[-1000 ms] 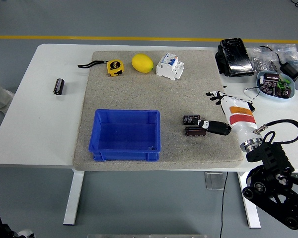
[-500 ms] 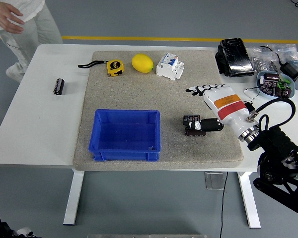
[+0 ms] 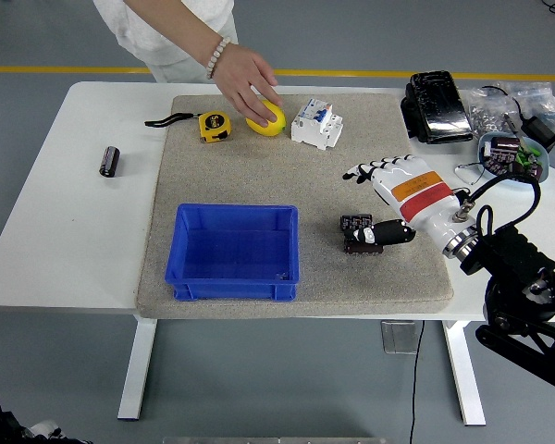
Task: Pick up the battery,place it into the box
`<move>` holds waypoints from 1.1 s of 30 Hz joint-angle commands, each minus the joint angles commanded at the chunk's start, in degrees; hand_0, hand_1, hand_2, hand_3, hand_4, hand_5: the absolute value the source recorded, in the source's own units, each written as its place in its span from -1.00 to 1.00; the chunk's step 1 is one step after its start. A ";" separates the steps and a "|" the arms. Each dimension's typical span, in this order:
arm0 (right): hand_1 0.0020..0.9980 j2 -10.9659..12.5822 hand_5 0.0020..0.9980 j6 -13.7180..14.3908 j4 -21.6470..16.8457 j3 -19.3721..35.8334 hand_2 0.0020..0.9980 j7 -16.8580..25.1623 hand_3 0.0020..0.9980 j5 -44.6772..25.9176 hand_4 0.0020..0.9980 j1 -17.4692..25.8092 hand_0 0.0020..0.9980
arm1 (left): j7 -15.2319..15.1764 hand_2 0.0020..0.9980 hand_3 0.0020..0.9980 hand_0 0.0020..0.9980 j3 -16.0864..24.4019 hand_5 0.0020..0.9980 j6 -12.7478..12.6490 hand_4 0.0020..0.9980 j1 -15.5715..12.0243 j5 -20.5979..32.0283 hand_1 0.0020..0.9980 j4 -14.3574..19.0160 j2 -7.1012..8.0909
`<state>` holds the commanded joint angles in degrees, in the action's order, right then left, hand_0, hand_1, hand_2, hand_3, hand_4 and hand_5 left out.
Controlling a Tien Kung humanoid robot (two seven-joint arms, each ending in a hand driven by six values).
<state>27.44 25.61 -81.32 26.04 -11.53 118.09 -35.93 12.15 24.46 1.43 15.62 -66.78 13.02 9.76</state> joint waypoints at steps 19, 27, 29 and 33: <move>0.18 0.45 -0.16 -0.73 0.56 3.39 0.28 -0.06 0.45 -0.33 1.00 0.62 0.06 | 0.16 0.65 0.34 0.56 0.56 0.11 0.14 0.42 0.20 -1.16 0.59 0.06 0.07; 0.29 0.28 -0.09 -0.38 0.89 5.66 0.40 0.03 0.57 -3.29 1.00 0.94 0.21 | 0.10 0.64 0.32 0.56 0.50 0.10 0.05 0.41 0.21 -1.25 0.59 0.05 0.01; 0.29 0.18 -0.09 0.66 1.39 6.19 0.40 0.47 0.57 -6.32 1.00 1.05 0.21 | 0.10 0.64 0.32 0.56 0.49 0.10 0.05 0.41 0.20 -1.25 0.59 0.05 0.02; 0.51 0.22 0.30 2.93 3.09 6.79 0.62 2.53 0.65 -15.63 1.00 1.15 0.52 | 0.07 0.64 0.32 0.56 0.51 0.10 0.04 0.40 0.20 -1.24 0.58 0.05 0.10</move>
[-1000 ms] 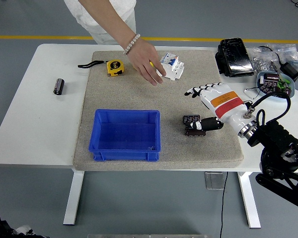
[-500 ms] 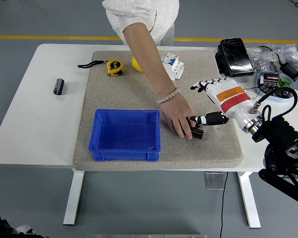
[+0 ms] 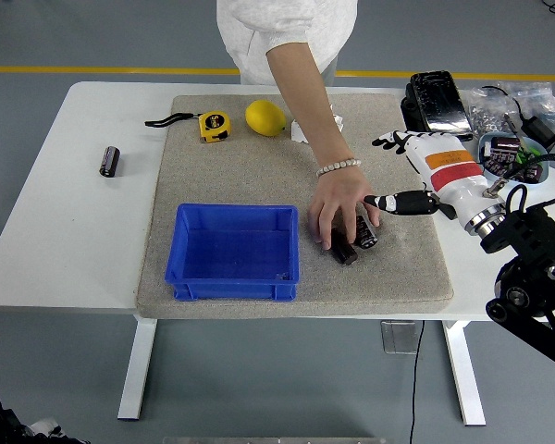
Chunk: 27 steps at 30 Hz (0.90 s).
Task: Pick up the battery,place it into the box
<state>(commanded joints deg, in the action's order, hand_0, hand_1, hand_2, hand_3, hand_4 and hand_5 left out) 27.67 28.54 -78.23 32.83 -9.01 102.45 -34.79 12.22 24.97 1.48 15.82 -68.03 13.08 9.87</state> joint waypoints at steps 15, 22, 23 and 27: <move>0.60 1.24 0.30 -6.47 0.95 0.75 0.65 7.51 0.69 -7.59 1.00 -1.00 0.60 | 0.09 0.64 0.32 0.56 0.55 0.09 0.14 0.39 -0.28 -0.58 0.58 0.02 -0.10; 0.46 2.48 -0.12 -10.88 0.31 -1.82 0.53 8.79 0.60 6.85 1.00 -4.97 0.46 | 0.11 0.64 0.32 0.55 0.72 0.10 0.26 0.39 -0.34 -0.92 0.58 0.11 -0.10; 0.38 2.58 -0.31 -11.27 0.50 -2.34 0.47 8.98 0.54 8.42 1.00 -5.56 0.41 | 0.10 0.63 0.32 0.55 0.72 0.10 0.26 0.39 -0.35 -0.93 0.57 0.11 -0.10; 0.38 2.57 -0.31 -13.05 2.05 -5.49 0.47 9.69 0.54 11.20 1.00 -8.34 0.41 | -0.02 0.63 0.32 0.55 0.61 0.10 0.31 0.39 -0.34 -0.83 0.57 0.15 -0.08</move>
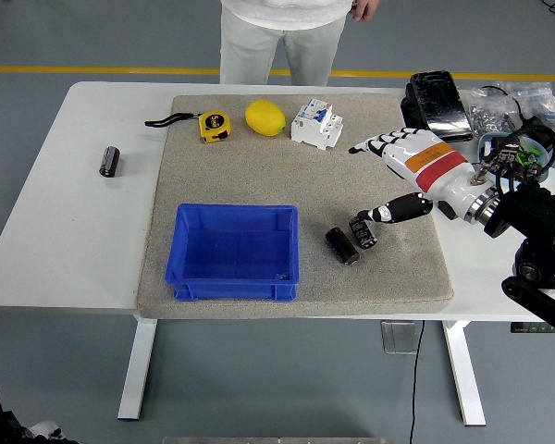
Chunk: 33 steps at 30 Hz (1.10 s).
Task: Pick up the battery,place it into the box
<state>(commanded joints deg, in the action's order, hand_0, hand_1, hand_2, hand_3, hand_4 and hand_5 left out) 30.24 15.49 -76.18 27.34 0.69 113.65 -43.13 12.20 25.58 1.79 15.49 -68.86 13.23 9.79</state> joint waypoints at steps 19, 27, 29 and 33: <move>0.29 -4.31 -0.36 -6.15 8.25 -11.14 0.39 0.10 0.55 -1.33 1.00 -6.81 0.26 | -0.47 0.62 0.30 0.54 -0.79 0.10 0.17 0.38 0.23 1.20 0.56 0.10 0.12; 0.29 -6.67 -0.36 -7.20 12.51 -13.84 0.38 0.50 0.54 -1.03 1.00 -8.08 0.25 | -0.35 0.61 0.30 0.54 -0.78 0.10 0.39 0.38 0.27 1.11 0.55 0.20 0.07; 0.29 -6.89 -0.36 -7.38 13.05 -14.35 0.38 0.61 0.54 -0.69 1.00 -8.26 0.25 | -0.35 0.61 0.30 0.54 -0.77 0.10 0.40 0.38 0.27 1.11 0.55 0.20 0.07; 0.28 -7.53 -0.36 -7.25 14.17 -15.31 0.38 0.94 0.53 0.20 1.00 -8.65 0.24 | -0.39 0.61 0.30 0.54 -0.71 0.09 0.33 0.37 0.23 1.06 0.55 0.19 0.06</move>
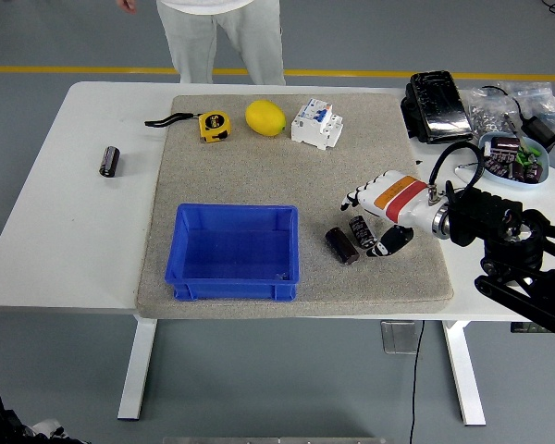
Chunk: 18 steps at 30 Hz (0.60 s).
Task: Pick up the battery,place it into the box
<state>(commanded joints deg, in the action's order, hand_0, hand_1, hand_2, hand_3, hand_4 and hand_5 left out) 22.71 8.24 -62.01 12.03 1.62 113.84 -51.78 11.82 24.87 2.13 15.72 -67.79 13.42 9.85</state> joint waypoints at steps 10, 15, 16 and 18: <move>0.27 -1.44 -0.36 0.22 2.14 -1.22 0.38 0.33 0.53 2.16 1.00 -0.48 0.23 | 0.05 0.60 0.30 0.53 0.05 0.09 0.07 0.37 0.13 -0.16 0.55 0.05 -0.08; 0.26 -2.06 -0.36 0.41 3.63 -1.59 0.37 0.38 0.51 2.27 1.00 -0.58 0.22 | 0.05 0.60 0.30 0.53 -0.07 0.08 0.10 0.36 0.22 -0.14 0.54 0.10 -0.12; 0.26 -2.13 -0.36 0.56 3.83 -1.63 0.37 0.40 0.51 2.34 1.00 -0.61 0.22 | 0.05 0.60 0.30 0.53 -0.10 0.08 0.08 0.36 0.25 -0.12 0.54 0.11 -0.14; 0.22 -2.23 -0.37 0.84 4.10 -1.66 0.34 0.45 0.39 2.62 0.97 -0.67 0.18 | 0.05 0.60 0.30 0.53 -0.16 0.08 0.09 0.36 0.34 -0.15 0.54 0.14 -0.13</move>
<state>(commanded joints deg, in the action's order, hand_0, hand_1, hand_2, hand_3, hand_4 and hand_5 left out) 20.48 9.08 -57.91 10.37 2.07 116.47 -52.45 11.86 24.72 2.22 16.06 -67.94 13.56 9.72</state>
